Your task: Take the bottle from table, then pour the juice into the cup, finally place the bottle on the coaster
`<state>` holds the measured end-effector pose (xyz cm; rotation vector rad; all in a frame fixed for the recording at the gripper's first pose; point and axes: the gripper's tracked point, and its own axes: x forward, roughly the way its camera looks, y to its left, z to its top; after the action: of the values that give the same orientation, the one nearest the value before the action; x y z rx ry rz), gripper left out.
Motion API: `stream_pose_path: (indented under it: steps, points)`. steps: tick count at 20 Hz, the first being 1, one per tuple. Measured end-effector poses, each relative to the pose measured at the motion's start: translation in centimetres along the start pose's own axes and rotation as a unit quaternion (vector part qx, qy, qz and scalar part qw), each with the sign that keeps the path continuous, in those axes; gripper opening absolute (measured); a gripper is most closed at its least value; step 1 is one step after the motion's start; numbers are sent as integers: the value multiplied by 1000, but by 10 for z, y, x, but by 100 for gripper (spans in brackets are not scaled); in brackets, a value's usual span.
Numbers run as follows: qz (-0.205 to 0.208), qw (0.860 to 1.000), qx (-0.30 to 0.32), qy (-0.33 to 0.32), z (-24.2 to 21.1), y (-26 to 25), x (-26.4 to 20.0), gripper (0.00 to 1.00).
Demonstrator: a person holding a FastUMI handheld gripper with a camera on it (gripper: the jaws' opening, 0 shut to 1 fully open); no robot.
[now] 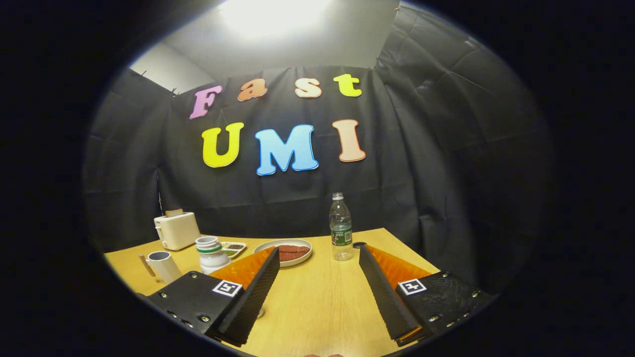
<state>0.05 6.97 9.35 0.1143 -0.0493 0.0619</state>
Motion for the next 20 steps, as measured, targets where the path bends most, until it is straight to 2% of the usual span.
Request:
stream_pose_path:
  steps: [7,14,20]
  points:
    - [10,1000,-21,9,-8,44,-22,99]
    - [38,998,-31,29,-32,84,-15,99]
    - [40,998,-30,34,-52,110,-6,99]
